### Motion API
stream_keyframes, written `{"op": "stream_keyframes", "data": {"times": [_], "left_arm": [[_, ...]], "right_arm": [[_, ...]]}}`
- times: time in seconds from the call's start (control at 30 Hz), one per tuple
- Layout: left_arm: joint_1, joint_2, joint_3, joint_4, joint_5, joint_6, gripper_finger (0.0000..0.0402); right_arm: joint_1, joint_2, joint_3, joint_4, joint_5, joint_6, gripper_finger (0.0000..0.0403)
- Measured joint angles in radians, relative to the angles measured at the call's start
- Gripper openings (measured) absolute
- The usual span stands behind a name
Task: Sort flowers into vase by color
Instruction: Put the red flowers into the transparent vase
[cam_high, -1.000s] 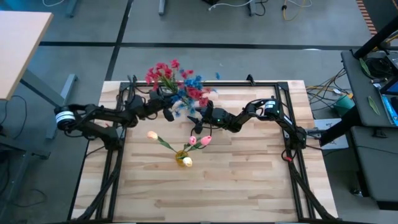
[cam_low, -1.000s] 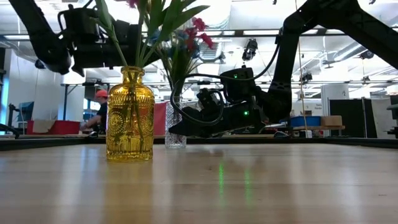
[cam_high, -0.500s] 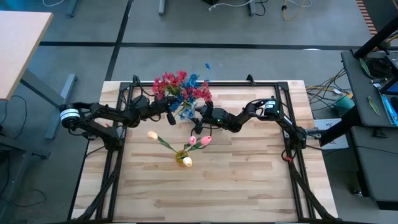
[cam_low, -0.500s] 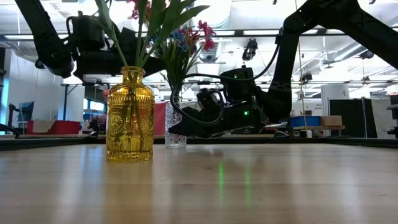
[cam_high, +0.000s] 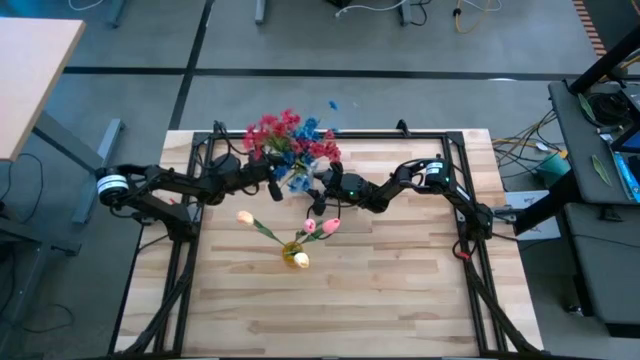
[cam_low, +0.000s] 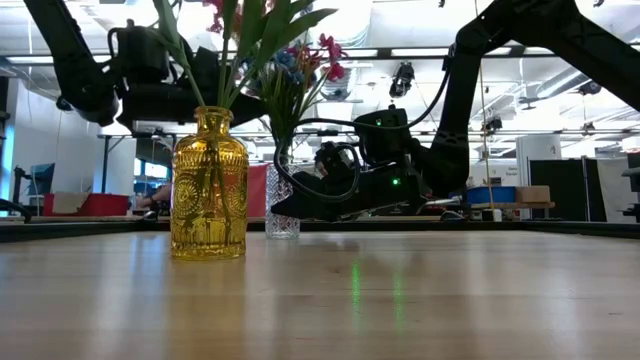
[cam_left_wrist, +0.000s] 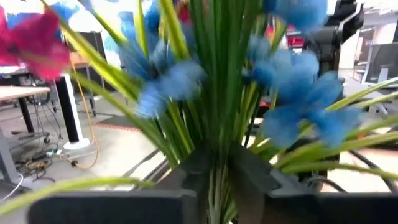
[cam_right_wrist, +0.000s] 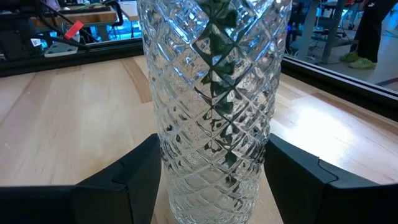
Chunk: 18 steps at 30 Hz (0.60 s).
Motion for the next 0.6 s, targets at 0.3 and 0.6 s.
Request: {"op": "stream_keyframes", "data": {"times": [0.3,0.6], "left_arm": [[0.0,-0.023,-0.006,-0.023,-0.001,0.026,0.0145],[0.0,-0.063,-0.006,-0.016,-0.003,0.049,0.0157]], "right_arm": [[0.0,0.0,0.0,0.0,0.0,0.003,0.0235],[0.0,0.0,0.0,0.0,0.0,0.002,0.0235]]}}
